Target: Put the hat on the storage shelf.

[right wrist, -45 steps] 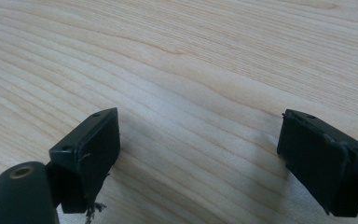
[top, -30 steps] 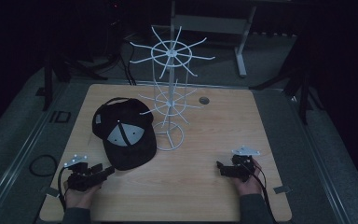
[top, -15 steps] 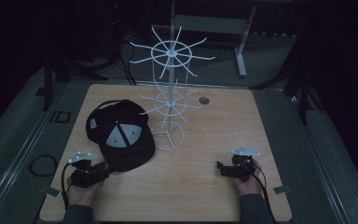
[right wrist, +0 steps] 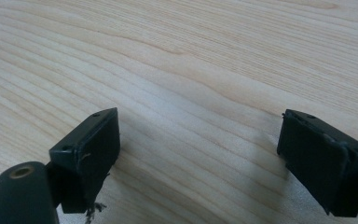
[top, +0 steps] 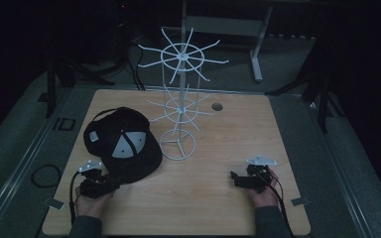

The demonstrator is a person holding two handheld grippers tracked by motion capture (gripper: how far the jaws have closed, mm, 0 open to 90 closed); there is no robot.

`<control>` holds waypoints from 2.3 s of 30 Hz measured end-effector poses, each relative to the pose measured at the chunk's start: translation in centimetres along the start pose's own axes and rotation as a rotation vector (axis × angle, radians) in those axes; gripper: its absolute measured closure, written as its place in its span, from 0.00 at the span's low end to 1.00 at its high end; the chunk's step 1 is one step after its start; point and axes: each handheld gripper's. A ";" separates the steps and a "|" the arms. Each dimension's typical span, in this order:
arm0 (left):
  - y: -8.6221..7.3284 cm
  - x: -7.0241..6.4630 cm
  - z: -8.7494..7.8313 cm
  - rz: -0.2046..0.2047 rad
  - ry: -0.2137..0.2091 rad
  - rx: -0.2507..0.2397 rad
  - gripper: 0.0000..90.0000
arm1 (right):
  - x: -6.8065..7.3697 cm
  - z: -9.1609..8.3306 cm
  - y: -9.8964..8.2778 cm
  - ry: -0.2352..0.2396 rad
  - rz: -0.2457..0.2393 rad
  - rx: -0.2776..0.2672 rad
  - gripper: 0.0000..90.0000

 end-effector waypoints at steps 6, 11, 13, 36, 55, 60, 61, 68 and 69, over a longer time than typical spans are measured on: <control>0.0 -0.2 0.2 0.007 -0.005 0.007 0.45 | 0.0 0.0 0.0 0.000 0.000 0.000 0.14; 0.0 -0.4 0.7 0.010 -0.012 0.016 0.45 | 0.0 0.0 0.0 0.000 0.000 0.000 0.14; 0.0 -0.5 0.9 0.012 -0.016 0.014 0.46 | 0.0 0.0 0.0 0.000 -0.001 0.000 0.14; 0.1 -1.3 2.3 0.015 -0.063 -0.011 0.56 | 0.0 0.0 0.0 0.000 -0.001 0.000 0.14; 0.9 -2.2 3.6 0.058 -0.078 0.011 0.67 | -0.1 0.1 0.1 0.002 -0.003 0.000 0.14; 1.2 -3.0 4.3 0.060 -0.080 0.008 0.71 | -0.1 0.1 0.1 0.003 -0.002 0.000 0.14; 1.2 -3.1 4.4 0.050 -0.091 -0.001 0.73 | -0.1 0.1 0.1 0.003 -0.002 0.000 0.14; 1.5 -3.4 4.2 0.050 -0.140 -0.018 0.85 | -0.1 0.1 0.1 0.003 -0.003 0.000 0.14; 1.5 -3.4 4.1 0.048 -0.148 -0.023 0.86 | -0.1 0.1 0.1 0.003 -0.002 0.001 0.14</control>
Point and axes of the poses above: each handheld gripper's, and its own axes: z roughly forward along the jaws, y roughly out of its top, x roughly to its left, and after that the axes turned 3 degrees about z, right-handed
